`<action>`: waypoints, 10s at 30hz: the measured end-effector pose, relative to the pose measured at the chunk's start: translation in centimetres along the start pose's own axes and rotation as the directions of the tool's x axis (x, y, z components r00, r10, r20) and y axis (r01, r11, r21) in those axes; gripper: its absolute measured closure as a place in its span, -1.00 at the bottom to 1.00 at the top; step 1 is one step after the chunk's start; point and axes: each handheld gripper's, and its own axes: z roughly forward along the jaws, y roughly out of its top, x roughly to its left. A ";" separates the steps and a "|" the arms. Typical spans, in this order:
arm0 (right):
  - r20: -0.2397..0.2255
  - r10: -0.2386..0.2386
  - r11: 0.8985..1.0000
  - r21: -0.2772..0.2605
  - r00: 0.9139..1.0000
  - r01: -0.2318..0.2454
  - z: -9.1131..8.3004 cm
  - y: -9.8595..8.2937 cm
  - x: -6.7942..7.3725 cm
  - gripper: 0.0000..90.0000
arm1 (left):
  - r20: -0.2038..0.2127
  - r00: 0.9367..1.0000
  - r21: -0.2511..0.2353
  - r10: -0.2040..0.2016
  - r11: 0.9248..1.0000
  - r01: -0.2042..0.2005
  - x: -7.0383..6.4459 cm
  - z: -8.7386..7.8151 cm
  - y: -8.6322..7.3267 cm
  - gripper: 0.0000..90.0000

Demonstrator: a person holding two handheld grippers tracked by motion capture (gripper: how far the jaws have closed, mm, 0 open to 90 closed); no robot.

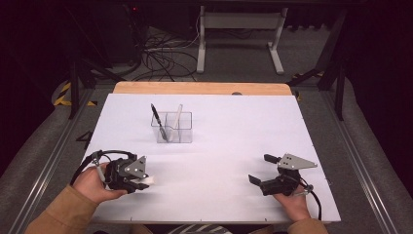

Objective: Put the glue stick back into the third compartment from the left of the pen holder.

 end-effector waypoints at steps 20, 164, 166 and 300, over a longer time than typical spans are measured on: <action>0.000 -0.002 1.000 0.001 1.000 0.002 0.0 0.0 0.0 -0.99 | -0.032 0.998 -0.135 -0.047 0.990 0.043 1.1 -1.5 1.3 0.51; -0.020 -0.009 1.000 -0.005 1.000 0.009 -0.2 0.0 0.0 -0.99 | -0.010 0.845 -0.767 -0.535 0.546 0.336 12.4 5.1 8.0 0.50; -0.020 -0.010 1.000 -0.005 1.000 0.009 -0.1 0.0 0.0 -0.99 | -0.004 0.845 -0.768 -0.536 0.543 0.341 12.3 5.2 8.0 0.50; -0.025 -0.049 0.999 -0.021 0.998 0.049 -0.5 0.0 0.3 -1.00 | -0.051 0.822 -0.692 -0.567 0.614 0.380 0.9 4.3 -9.1 -0.66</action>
